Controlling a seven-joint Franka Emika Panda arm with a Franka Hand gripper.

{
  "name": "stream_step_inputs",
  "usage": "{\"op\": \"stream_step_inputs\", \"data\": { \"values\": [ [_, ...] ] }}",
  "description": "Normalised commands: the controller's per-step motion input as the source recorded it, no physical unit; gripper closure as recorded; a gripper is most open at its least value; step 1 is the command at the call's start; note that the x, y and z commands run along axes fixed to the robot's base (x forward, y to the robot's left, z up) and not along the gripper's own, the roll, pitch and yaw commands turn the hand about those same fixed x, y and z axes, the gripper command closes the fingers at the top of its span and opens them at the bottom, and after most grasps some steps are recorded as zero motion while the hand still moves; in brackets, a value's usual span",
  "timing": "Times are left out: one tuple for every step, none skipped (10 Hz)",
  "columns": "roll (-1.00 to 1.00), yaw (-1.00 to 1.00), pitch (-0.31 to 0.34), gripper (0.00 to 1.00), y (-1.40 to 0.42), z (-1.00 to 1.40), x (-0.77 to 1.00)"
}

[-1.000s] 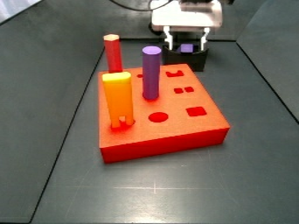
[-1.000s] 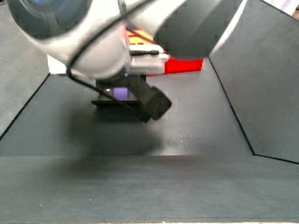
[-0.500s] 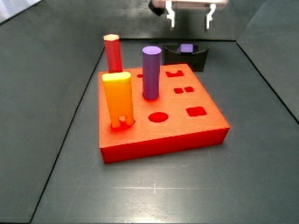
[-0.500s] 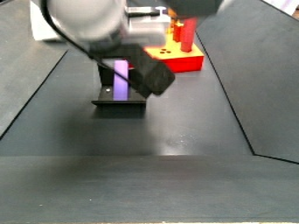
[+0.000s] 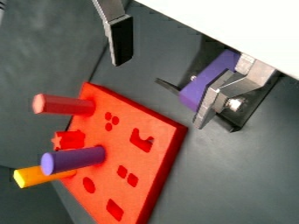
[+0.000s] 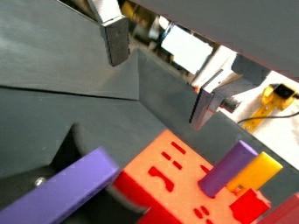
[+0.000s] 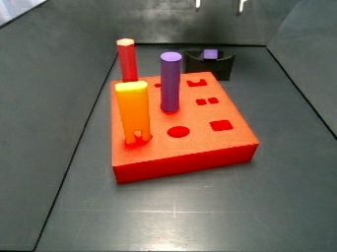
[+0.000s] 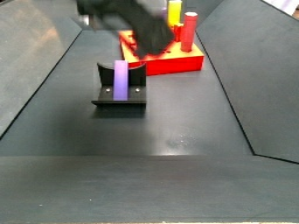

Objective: Pick up the rectangle object. Move up. Place the rectangle object on the fixture. Regrasp the rectangle object. Move to above the board. Insert the rectangle object.
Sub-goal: Regrasp the rectangle object.

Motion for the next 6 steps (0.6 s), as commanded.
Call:
{"op": "stream_step_inputs", "data": {
  "values": [
    [1.00,0.02,0.018,0.00,-0.53,0.48,-0.13],
    [1.00,0.02,0.013,0.00,-0.38,0.28,-0.11],
    [1.00,0.02,0.012,0.00,-0.27,0.14,-0.09],
    [1.00,0.02,0.010,0.00,-0.07,0.03,-0.04],
    [1.00,0.02,0.009,0.00,0.01,0.00,-0.02],
    [1.00,0.02,0.005,0.00,0.00,-0.01,-0.02]
  ]
}}
